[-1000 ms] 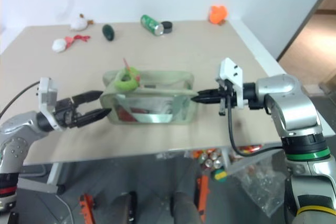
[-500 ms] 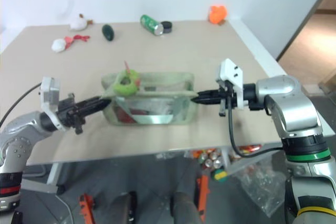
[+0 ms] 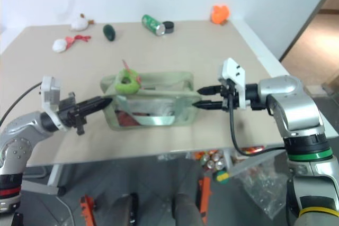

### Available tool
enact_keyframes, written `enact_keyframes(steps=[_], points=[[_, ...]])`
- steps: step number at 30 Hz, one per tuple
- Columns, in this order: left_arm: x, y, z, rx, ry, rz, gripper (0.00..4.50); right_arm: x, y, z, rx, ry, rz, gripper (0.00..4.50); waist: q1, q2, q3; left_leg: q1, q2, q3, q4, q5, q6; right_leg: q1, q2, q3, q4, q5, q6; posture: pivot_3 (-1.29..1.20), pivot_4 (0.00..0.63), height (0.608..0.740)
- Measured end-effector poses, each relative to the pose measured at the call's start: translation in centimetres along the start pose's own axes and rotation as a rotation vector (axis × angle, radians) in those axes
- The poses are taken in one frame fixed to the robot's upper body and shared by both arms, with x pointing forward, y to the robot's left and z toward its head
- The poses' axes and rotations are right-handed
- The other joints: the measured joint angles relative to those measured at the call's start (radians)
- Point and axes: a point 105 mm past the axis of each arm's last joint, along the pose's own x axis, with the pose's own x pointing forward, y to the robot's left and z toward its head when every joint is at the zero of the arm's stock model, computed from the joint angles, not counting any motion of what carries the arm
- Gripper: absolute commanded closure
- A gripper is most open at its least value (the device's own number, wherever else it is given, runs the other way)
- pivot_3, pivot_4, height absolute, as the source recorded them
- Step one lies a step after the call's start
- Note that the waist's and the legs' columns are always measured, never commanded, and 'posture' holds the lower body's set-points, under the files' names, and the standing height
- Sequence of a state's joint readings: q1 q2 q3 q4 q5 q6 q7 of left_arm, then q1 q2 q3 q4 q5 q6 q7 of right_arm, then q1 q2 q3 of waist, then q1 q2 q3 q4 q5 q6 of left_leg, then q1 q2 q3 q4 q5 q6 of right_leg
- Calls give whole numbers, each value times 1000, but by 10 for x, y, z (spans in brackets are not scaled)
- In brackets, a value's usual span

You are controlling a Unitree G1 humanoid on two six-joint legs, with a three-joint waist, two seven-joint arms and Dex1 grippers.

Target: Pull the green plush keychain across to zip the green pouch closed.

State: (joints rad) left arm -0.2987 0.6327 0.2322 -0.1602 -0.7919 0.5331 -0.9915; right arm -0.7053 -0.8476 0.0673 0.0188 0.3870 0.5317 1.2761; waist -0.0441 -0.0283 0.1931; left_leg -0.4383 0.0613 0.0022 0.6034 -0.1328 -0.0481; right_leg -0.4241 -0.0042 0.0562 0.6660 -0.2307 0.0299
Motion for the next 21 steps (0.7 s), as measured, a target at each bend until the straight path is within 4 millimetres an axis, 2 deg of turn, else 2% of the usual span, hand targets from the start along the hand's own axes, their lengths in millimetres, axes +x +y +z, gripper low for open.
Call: enact_keyframes(steps=[3,7,11,13,15,17,21], points=[[1,1,0,11,-2,6,4500,-2,-1,-2,17,7,-8,186,0,0,0,0,0,0,0,0,0,0,0,0,0,0,0,0,150,740],[3,1,-2,37,11,8,4500,-20,-8,8,31,-36,-59,186,2,0,0,0,0,0,0,0,0,0,0,0,0,0,0,0,150,740],[3,1,-2,60,14,10,4500,-41,-14,41,5,-161,-105,186,1,0,0,0,0,0,0,0,0,0,0,0,0,0,0,0,150,740],[3,1,-2,65,17,10,4500,-42,-10,71,-67,-250,-96,186,0,0,0,0,0,0,0,0,0,0,0,0,0,0,0,0,150,740],[4,1,-2,68,20,10,4500,-33,-4,92,-125,-312,-73,186,0,0,0,0,0,0,0,0,0,0,0,0,0,0,0,0,150,740],[5,1,-3,68,20,7,4500,-16,4,103,-172,-321,-45,186,0,0,0,0,0,0,0,0,0,0,0,0,0,0,0,0,150,740],[9,0,-2,69,16,-10,4500,38,23,94,-340,-151,22,186,7,0,0,-1,-1,0,0,0,0,0,-1,0,0,0,0,0,150,740]])
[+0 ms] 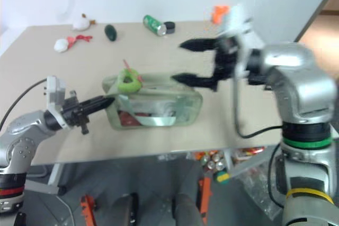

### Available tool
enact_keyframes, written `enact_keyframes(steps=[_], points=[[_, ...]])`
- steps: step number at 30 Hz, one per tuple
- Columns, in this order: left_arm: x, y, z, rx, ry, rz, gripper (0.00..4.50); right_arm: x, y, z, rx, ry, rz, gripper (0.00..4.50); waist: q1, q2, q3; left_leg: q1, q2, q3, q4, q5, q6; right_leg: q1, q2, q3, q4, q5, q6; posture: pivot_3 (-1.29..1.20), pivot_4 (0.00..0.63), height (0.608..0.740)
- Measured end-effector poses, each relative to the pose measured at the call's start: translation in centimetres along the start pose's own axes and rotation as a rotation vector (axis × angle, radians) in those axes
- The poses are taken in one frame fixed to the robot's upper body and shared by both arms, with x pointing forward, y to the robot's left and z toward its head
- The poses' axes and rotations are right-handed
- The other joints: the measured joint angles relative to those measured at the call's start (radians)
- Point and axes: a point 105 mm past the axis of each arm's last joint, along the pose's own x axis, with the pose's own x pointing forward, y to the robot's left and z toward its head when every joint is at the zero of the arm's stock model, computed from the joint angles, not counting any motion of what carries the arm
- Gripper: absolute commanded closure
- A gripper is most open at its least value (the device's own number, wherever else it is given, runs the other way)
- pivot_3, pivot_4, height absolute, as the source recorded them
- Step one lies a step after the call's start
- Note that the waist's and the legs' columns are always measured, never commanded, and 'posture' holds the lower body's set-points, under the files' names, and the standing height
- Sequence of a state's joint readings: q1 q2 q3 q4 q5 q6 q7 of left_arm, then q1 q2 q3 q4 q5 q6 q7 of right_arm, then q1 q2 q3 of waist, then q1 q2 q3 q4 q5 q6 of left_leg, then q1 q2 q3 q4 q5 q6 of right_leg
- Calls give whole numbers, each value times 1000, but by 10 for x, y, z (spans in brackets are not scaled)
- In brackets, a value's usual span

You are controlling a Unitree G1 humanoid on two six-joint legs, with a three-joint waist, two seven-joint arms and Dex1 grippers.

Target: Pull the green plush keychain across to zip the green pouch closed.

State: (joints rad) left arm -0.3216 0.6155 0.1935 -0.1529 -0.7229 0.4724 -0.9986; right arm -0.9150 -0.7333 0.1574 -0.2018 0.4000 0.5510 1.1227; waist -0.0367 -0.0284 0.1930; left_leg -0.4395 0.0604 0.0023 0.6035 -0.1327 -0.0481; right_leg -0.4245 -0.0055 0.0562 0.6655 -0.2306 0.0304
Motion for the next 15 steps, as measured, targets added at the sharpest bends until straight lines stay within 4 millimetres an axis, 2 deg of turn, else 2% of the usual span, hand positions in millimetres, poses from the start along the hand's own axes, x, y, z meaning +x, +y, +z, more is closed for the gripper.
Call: enact_keyframes(steps=[3,6,15], points=[[1,0,0,4,-4,-9,4500,16,2,-1,-103,50,12,186,4,0,0,-1,-1,0,0,0,0,-1,-1,0,0,0,1,0,150,740],[2,-1,-1,5,-5,-13,4500,21,0,6,-183,50,4,186,8,0,0,-1,0,0,0,0,0,-1,0,0,0,0,1,0,150,740],[7,-1,-1,13,-9,-25,4500,39,1,12,-221,10,23,186,14,0,0,-1,0,0,0,0,0,0,-1,0,0,0,1,0,150,740]])
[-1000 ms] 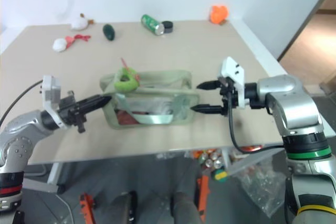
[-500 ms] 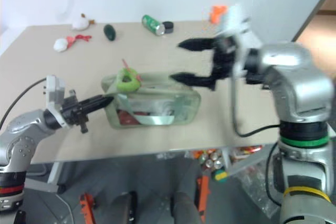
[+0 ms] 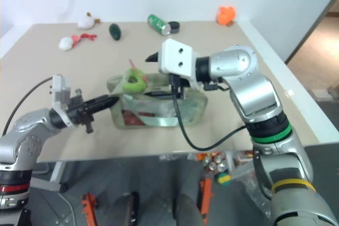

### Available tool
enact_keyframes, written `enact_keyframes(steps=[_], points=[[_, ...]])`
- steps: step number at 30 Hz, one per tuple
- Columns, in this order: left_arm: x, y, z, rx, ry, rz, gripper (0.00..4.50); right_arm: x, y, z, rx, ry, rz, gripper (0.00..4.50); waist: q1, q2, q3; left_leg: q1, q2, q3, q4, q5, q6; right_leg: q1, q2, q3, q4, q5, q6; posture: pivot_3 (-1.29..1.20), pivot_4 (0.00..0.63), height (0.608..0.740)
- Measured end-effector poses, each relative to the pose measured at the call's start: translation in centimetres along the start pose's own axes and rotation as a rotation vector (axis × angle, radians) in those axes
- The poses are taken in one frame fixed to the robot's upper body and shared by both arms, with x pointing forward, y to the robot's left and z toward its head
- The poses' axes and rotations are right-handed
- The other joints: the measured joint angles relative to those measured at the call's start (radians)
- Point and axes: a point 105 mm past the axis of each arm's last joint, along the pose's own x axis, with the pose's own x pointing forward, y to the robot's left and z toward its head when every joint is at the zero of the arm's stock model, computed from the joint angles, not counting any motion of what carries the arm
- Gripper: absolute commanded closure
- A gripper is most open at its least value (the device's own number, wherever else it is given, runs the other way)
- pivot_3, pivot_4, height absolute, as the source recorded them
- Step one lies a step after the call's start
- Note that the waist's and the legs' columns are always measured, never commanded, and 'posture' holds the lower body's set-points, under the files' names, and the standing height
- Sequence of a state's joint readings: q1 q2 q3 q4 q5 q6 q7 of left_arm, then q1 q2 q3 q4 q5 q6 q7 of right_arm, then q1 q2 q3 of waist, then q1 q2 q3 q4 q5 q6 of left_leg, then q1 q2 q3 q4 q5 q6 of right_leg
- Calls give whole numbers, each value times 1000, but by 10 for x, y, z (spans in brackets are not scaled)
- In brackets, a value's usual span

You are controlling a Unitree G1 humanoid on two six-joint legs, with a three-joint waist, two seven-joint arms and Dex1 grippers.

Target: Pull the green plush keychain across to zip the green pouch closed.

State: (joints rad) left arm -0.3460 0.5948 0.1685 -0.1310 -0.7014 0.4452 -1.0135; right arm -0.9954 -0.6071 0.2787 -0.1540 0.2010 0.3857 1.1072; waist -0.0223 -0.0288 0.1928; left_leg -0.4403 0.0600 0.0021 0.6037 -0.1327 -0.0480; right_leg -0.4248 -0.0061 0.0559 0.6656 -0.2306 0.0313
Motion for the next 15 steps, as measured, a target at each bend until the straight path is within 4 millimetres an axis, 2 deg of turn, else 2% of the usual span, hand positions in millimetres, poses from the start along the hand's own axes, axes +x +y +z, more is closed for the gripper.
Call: enact_keyframes(steps=[10,13,15], points=[[3,1,-1,1,-6,-2,4500,10,1,1,14,-29,13,186,1,0,0,0,0,0,0,0,0,0,0,0,0,0,0,0,150,740],[3,2,-1,3,-6,-1,4500,13,2,0,20,-35,19,950,1,0,0,0,0,0,0,0,0,0,0,0,0,0,0,0,150,740],[3,2,-1,3,-6,-1,4500,14,2,0,25,-39,20,1691,1,0,0,0,0,0,0,0,0,0,0,0,0,0,0,0,150,740]])
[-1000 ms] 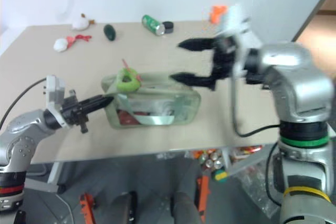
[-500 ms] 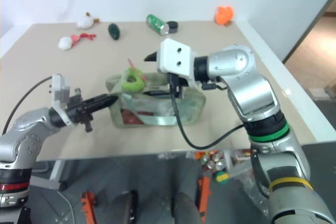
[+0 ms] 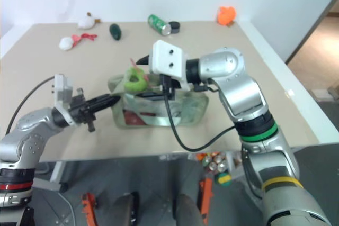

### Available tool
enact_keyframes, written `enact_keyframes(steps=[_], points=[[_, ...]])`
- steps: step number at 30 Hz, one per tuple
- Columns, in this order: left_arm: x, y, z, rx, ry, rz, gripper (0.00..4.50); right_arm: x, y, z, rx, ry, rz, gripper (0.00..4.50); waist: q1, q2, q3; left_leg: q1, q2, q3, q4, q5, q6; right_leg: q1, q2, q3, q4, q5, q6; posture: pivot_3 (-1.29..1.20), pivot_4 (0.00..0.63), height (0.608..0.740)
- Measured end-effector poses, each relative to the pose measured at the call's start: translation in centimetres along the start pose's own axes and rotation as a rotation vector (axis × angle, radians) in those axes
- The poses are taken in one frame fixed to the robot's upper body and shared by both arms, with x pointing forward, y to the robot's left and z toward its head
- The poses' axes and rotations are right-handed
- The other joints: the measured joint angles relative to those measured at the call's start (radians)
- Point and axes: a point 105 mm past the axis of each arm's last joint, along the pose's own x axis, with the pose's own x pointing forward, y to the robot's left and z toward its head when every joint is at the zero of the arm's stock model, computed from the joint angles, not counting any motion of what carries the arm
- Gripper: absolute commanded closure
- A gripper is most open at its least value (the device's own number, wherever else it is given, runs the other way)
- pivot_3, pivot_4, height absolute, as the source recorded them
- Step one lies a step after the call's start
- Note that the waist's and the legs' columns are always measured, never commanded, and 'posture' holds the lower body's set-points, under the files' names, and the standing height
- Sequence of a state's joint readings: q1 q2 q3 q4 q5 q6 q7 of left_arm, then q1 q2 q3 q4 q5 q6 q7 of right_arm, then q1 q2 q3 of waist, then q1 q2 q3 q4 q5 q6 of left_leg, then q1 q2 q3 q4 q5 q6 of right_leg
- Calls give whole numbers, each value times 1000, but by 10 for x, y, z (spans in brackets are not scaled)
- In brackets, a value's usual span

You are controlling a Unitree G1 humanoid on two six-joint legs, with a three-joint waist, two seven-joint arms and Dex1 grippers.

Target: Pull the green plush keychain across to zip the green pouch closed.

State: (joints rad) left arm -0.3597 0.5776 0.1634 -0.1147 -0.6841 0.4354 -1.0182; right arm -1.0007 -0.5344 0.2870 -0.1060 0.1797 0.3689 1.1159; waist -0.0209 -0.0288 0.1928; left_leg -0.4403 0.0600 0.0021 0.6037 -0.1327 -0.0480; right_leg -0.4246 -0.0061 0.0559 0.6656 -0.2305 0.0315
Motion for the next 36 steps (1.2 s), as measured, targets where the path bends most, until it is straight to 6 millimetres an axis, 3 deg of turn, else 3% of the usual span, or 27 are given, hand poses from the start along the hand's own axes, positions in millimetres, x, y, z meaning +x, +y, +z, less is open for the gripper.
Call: enact_keyframes(steps=[6,7,8,20,24,30,35,36], points=[[0,0,0,0,0,3,4500,1,0,-5,22,2,9,3698,0,0,0,0,0,0,0,0,0,0,0,0,0,0,0,0,150,740],[0,0,0,0,0,4,4500,1,0,-5,21,2,10,4272,0,0,0,0,0,0,0,0,0,0,0,0,0,0,0,0,150,740],[0,1,0,0,0,6,4500,1,0,-5,22,2,13,4446,0,0,0,0,0,0,0,0,0,0,0,0,0,0,0,0,150,740],[0,1,0,1,-3,9,4500,-2,0,-8,-1,21,23,4446,0,0,0,0,0,0,0,0,0,0,0,0,0,0,0,0,150,740],[1,1,-1,1,-4,9,4500,-18,-12,-25,-4,107,-47,4446,1,0,0,0,-1,0,0,0,0,0,-1,0,0,0,0,0,150,740],[2,0,-1,2,-9,7,4500,-56,-28,-42,-43,233,-137,4446,2,0,0,0,-1,0,0,0,0,0,-1,0,0,0,0,0,150,740],[4,-1,-1,5,-13,-1,4500,-131,-38,-95,-67,571,-242,4446,5,-1,0,0,-4,0,0,0,0,1,-4,0,-2,-1,1,0,150,740],[4,-1,-1,5,-14,-4,4500,-155,-35,-112,-78,687,-251,4446,6,-1,0,0,-6,1,0,0,0,1,-6,0,-2,-1,2,0,150,740]])
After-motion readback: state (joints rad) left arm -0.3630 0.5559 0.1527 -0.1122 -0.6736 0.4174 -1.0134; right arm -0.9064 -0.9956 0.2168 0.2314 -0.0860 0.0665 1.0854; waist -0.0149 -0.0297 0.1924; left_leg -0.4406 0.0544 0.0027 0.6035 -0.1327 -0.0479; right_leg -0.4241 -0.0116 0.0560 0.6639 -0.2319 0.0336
